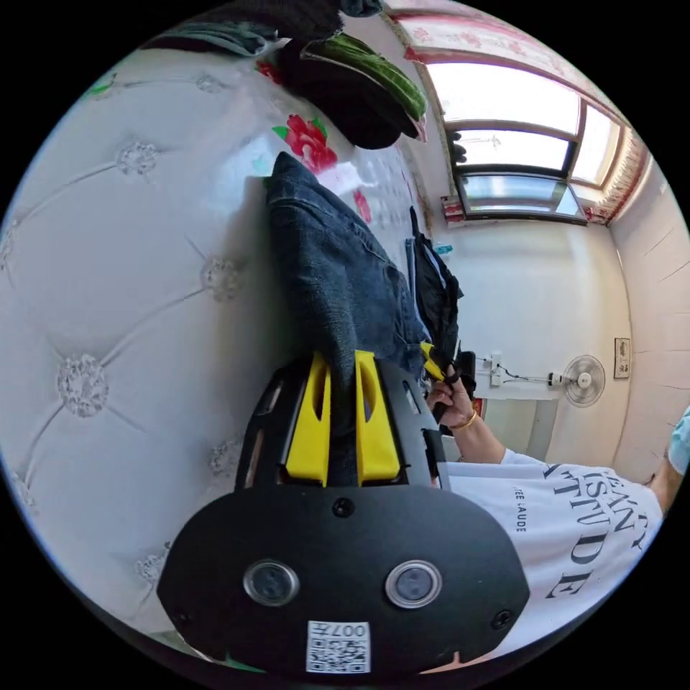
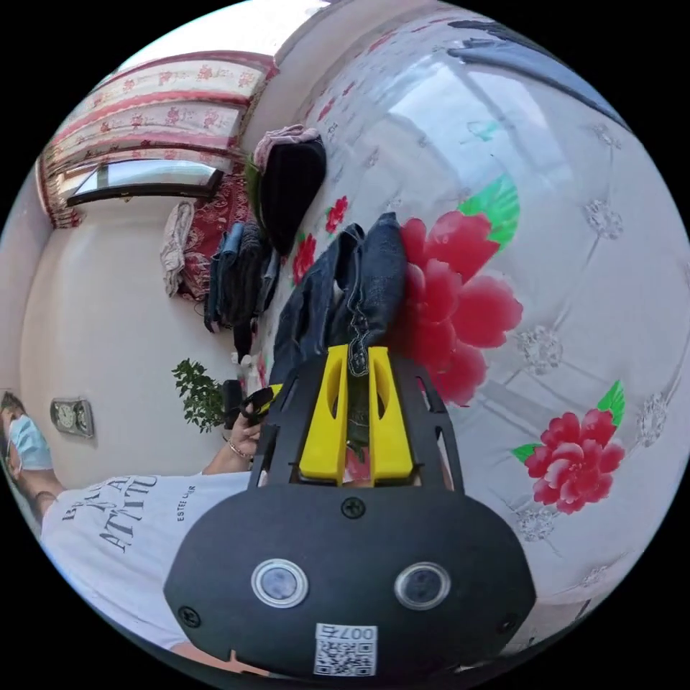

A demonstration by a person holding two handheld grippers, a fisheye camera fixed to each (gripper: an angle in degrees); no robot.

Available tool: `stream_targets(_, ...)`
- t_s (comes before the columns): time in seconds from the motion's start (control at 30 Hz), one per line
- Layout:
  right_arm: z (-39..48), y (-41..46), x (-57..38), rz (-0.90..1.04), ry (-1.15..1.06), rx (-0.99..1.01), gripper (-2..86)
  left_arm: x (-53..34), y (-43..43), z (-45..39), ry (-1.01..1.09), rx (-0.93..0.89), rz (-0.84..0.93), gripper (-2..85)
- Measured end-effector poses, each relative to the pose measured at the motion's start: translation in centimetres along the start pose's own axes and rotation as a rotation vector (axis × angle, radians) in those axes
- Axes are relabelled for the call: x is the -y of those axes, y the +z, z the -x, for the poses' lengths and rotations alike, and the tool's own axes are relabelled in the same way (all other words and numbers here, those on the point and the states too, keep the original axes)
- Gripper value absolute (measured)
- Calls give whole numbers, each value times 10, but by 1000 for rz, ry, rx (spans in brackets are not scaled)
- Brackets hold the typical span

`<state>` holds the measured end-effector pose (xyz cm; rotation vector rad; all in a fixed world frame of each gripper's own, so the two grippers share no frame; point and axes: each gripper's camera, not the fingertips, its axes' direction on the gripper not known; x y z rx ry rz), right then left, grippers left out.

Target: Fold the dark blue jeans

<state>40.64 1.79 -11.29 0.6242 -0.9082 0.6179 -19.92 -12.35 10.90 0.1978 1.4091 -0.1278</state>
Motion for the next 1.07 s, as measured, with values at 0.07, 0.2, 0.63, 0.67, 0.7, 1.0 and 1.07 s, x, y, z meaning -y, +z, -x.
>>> stream_targets(0.07, 38, 1, 19, 8, -85, 51, 49, 36, -23, -31, 107, -69, -51, 51)
stream_targets(0.2, 159, 23, 82, 41, -360, 161, 38, 103, -85, -90, 278, -65, -119, 51)
stream_targets(0.63, 358, 240, 173, 28, -624, 94, 54, 198, -272, -109, 168, 744, -548, 89)
stream_targets(0.67, 345, 248, 163, 35, -631, 68, 55, 182, -243, -86, 175, 799, -528, 89)
stream_targets(0.7, 316, 260, 140, 62, -653, 1, 58, 173, -224, -74, 180, 818, -504, 88)
stream_targets(1.0, 61, 152, 10, 173, -396, -676, 70, 42, 94, 17, 142, 930, 74, 87)
stream_targets(1.07, 34, 94, 1, 79, -302, -798, 71, 38, 135, 4, 182, 984, 113, 91)
